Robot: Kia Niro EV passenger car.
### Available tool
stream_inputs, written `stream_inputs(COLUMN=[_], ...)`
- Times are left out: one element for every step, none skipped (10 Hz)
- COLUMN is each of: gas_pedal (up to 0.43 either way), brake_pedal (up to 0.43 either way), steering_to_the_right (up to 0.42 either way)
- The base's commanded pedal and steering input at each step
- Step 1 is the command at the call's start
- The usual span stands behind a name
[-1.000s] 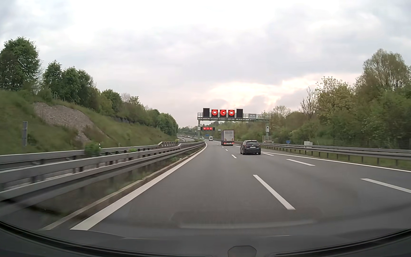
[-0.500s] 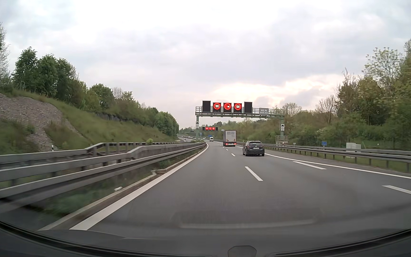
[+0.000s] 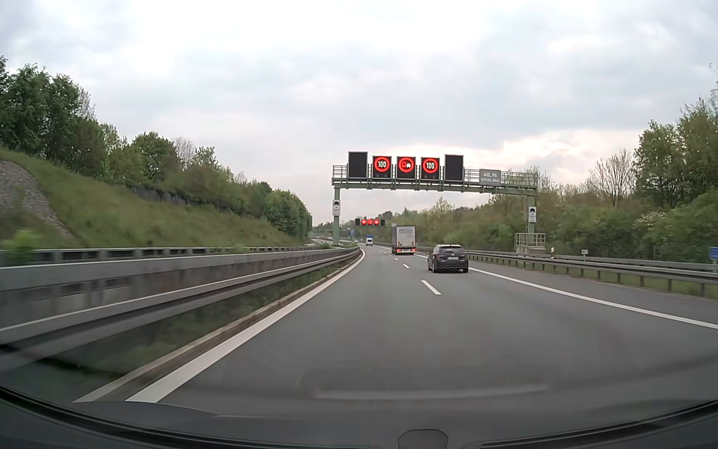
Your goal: Follow the waypoints while adhering to traffic rules and regulations
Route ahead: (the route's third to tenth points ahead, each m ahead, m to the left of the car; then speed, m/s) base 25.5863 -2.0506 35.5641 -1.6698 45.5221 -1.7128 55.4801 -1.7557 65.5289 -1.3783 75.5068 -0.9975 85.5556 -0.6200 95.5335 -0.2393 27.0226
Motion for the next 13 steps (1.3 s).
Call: stream_inputs(gas_pedal=[0.059, 0.047, 0.047, 0.047, 0.039, 0.028, 0.028, 0.020, 0.020, 0.020, 0.039, 0.059, 0.067], brake_pedal=[0.000, 0.000, 0.000, 0.000, 0.000, 0.000, 0.000, 0.000, 0.000, 0.000, 0.000, 0.000, 0.000], steering_to_the_right=[-0.001, -0.001, -0.001, -0.001, -0.001, -0.001, -0.001, -0.001, -0.001, -0.001, -0.001, -0.001, -0.002])
